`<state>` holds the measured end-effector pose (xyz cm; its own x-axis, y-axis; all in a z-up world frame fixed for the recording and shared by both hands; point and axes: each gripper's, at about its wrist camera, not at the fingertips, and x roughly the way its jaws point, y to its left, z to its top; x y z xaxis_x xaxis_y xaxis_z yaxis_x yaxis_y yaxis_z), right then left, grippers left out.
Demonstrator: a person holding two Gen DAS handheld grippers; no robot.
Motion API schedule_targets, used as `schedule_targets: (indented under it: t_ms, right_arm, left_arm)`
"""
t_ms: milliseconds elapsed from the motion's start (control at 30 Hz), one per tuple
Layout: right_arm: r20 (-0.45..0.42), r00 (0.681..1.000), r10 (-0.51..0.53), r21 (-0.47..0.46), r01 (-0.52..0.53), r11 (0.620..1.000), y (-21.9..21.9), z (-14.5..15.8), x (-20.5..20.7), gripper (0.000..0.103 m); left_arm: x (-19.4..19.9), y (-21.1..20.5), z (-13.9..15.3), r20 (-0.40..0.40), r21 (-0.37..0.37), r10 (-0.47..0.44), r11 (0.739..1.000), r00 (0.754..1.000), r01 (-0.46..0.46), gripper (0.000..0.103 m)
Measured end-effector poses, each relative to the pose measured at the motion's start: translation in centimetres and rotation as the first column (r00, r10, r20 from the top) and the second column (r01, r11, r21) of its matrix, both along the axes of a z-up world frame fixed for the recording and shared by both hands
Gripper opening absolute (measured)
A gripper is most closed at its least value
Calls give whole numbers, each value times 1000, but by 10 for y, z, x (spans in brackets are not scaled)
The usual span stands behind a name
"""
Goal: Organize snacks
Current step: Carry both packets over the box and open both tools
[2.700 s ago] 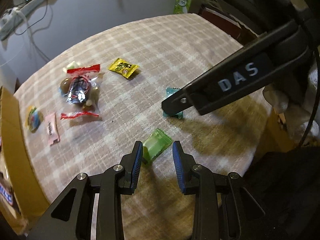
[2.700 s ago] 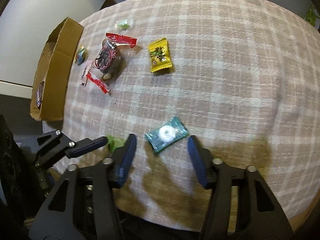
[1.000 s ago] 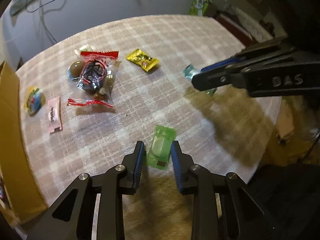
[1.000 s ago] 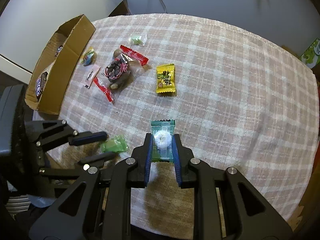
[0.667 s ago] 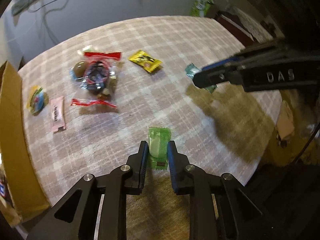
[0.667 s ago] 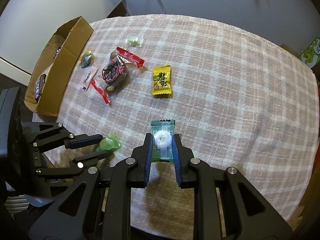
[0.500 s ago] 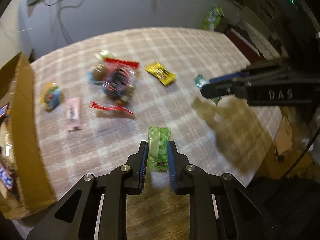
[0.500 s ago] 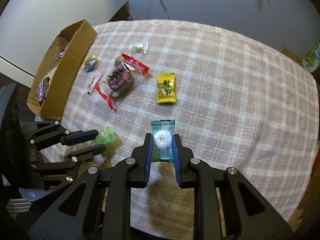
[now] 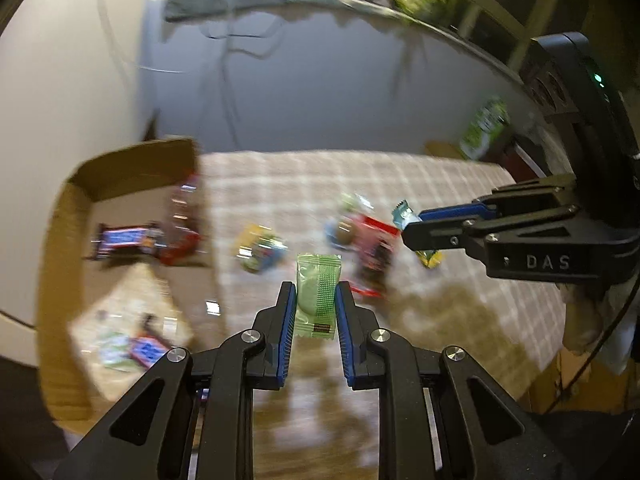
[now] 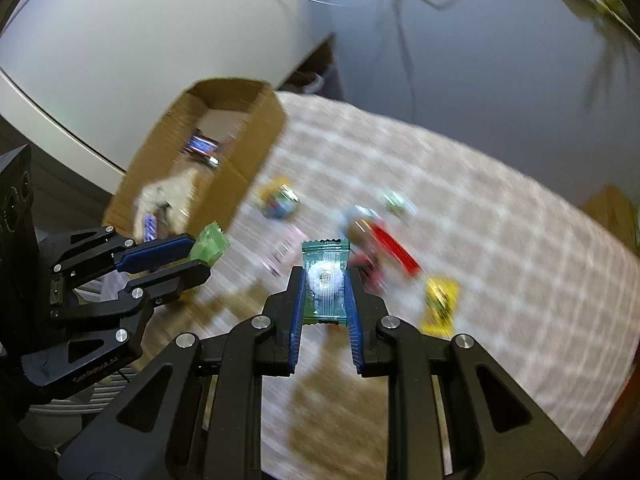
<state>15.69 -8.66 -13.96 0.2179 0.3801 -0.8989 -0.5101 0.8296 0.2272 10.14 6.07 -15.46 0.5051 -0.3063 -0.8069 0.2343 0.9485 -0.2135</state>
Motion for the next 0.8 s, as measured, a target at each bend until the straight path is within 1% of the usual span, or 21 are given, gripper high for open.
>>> schedule_targets:
  t_ms: [133, 267, 433, 600, 800]
  right_arm:
    - [21, 998, 65, 17, -65, 998, 40, 8, 8, 20]
    - [22, 992, 123, 31, -123, 992, 75, 10, 12, 20]
    - [18, 984, 179, 31, -179, 983, 114, 4, 16, 20]
    - [9, 978, 208, 23, -208, 978, 134, -3, 19, 20]
    - [-7, 976, 218, 22, -218, 976, 145, -9, 20, 22]
  left_arm:
    - [3, 36, 6, 20, 14, 83, 996, 996, -84, 18]
    - [6, 63, 3, 18, 16, 152, 988, 988, -152, 18]
    - [6, 85, -1, 16, 26, 206, 978, 978, -206, 18]
    - [7, 101, -6, 13, 37, 241, 970, 971, -241, 18]
    - [9, 117, -12, 1, 36, 274, 961, 962, -274, 19]
